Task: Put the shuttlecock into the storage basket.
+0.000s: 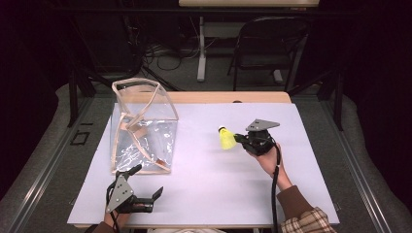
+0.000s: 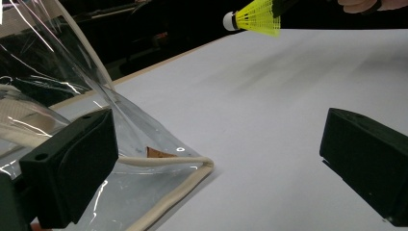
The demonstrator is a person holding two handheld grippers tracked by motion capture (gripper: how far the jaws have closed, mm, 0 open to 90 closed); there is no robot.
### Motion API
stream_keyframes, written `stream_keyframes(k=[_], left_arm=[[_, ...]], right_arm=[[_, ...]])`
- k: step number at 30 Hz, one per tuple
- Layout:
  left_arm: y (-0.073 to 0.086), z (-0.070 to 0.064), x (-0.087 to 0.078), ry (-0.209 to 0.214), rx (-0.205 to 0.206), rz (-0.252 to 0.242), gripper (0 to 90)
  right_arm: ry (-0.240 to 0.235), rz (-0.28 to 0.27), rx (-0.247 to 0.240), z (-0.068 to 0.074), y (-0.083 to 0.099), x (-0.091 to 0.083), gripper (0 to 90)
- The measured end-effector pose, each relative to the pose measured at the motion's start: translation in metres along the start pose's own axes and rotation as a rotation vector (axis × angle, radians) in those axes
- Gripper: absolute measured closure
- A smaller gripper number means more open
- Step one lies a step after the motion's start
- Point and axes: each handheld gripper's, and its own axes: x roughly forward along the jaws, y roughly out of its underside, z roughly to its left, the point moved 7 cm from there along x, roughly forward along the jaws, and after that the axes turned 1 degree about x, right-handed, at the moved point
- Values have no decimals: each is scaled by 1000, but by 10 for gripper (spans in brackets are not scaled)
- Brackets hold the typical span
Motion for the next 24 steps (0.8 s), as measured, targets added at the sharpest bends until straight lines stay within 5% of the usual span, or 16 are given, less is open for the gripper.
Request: stream_keyframes(k=[24], left_arm=[[-1,0,-1,1,2,-5,0]], right_arm=[[23,-38,11,-5,-28,-20,900]])
